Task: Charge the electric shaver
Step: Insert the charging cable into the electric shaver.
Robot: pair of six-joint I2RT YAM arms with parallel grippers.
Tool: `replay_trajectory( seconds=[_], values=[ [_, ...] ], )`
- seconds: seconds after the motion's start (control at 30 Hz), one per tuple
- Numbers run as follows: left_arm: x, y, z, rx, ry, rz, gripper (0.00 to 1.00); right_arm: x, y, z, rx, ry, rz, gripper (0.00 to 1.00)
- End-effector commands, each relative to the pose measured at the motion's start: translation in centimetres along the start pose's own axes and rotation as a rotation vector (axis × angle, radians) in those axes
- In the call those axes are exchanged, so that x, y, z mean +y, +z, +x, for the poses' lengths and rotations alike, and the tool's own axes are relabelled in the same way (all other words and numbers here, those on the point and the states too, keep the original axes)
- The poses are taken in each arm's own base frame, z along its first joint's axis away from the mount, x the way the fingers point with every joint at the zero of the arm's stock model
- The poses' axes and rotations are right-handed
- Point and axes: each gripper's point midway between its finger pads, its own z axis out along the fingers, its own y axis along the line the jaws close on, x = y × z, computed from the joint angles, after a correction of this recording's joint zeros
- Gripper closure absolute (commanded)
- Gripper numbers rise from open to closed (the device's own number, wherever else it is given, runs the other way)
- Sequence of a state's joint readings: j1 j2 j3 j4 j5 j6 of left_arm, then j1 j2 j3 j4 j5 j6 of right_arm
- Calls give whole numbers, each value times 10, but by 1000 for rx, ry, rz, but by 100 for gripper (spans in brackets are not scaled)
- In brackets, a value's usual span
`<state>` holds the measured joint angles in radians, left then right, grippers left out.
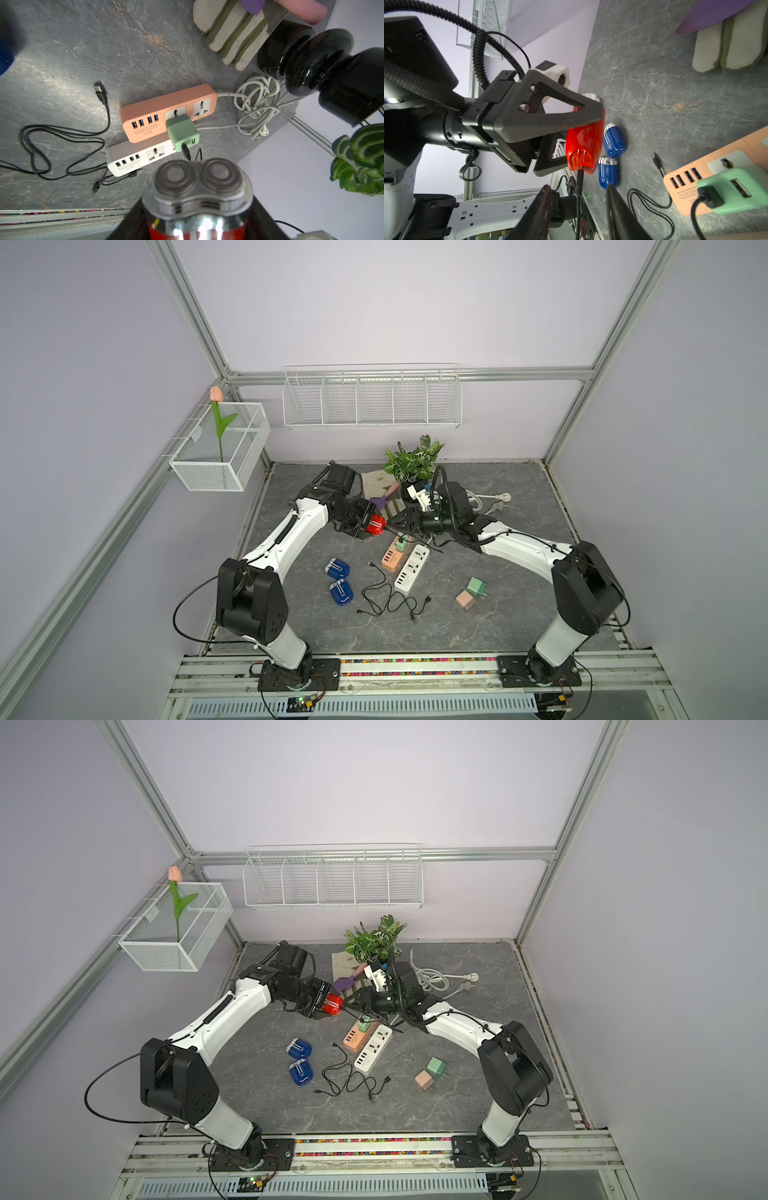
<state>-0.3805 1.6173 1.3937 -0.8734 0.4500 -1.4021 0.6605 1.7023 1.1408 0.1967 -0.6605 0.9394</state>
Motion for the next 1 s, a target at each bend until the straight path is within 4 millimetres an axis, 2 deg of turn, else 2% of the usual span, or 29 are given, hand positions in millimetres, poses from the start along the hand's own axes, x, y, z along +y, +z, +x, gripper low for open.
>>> replay_trajectory(
  seconds=[0.0,0.27,0.43,0.73,0.97],
  values=[
    [-9,-3,3,7,11,18,100,9,5,4,31,1,-26,57],
    [-11,-1,1,7,13,14,100,2,7,13,53,21,-9,67],
    [-12,-1,2,6,16,15,100,1,10,10,49,25,-6,82],
    [-12,-2,3,6,15,20,100,-4,15,9,50,40,6,91],
    [-14,-2,8,14,21,24,100,-5,16,5,37,45,10,93]
  ],
)
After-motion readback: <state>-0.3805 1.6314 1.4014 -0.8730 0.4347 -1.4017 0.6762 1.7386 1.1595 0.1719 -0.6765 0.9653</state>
